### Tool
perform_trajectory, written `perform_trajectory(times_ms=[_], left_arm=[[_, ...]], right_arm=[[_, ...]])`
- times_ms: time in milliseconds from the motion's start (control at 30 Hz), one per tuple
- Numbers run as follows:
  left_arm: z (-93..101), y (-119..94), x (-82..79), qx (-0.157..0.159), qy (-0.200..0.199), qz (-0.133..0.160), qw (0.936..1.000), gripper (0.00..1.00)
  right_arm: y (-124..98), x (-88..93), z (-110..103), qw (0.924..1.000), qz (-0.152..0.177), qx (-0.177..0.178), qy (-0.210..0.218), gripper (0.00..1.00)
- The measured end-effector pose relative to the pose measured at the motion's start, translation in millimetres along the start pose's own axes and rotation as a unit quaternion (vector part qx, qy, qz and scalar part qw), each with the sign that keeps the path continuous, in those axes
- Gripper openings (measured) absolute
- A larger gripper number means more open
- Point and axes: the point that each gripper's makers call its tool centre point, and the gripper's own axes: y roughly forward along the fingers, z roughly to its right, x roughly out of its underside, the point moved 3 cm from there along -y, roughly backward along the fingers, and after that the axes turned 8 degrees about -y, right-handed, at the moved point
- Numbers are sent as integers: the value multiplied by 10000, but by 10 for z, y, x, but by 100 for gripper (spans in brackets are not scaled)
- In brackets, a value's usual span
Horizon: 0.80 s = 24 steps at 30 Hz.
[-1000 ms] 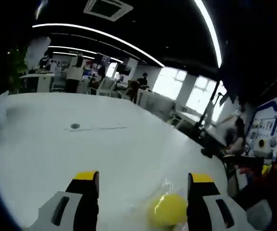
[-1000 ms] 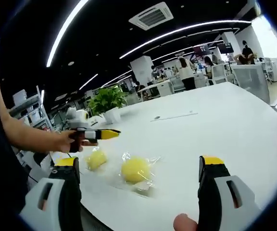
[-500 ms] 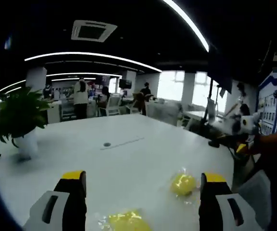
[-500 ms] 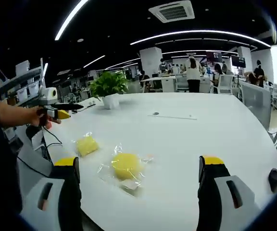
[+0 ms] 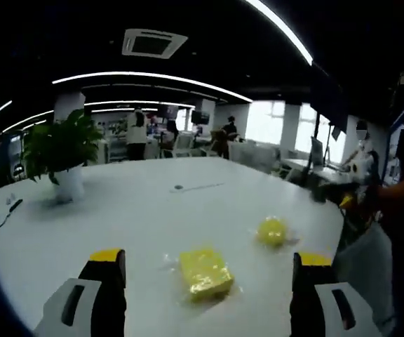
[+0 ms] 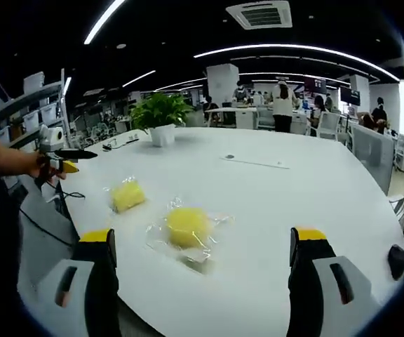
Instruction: Compare the silicone blocks by pressing each to a similar depth, holding the contact briefly, and releasing to observe deformation and rebound differences across the visible hardness samples.
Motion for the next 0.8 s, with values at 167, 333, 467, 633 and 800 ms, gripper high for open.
perform_trajectory(times_ms=[167, 333, 467, 633, 800], left_arm=[[-55, -143, 117, -77, -172, 193, 9996, 100], [-57, -226, 97, -39, -269, 205, 9994, 100], [-74, -236, 55, -4, -273, 212, 9994, 100], [-75, -243, 99, -22, -151, 164, 9997, 100], [-95, -302, 110, 55, -364, 224, 9991, 100]], right_arm=[[-6, 53, -151, 9998, -113, -147, -54, 96], [-50, 42, -169, 10000, 17, 23, 86, 97], [-60, 74, -176, 9999, -49, 140, 13, 97], [-67, 134, -228, 9995, -226, 195, 124, 97], [-53, 203, -254, 9986, -241, 373, 275, 97]])
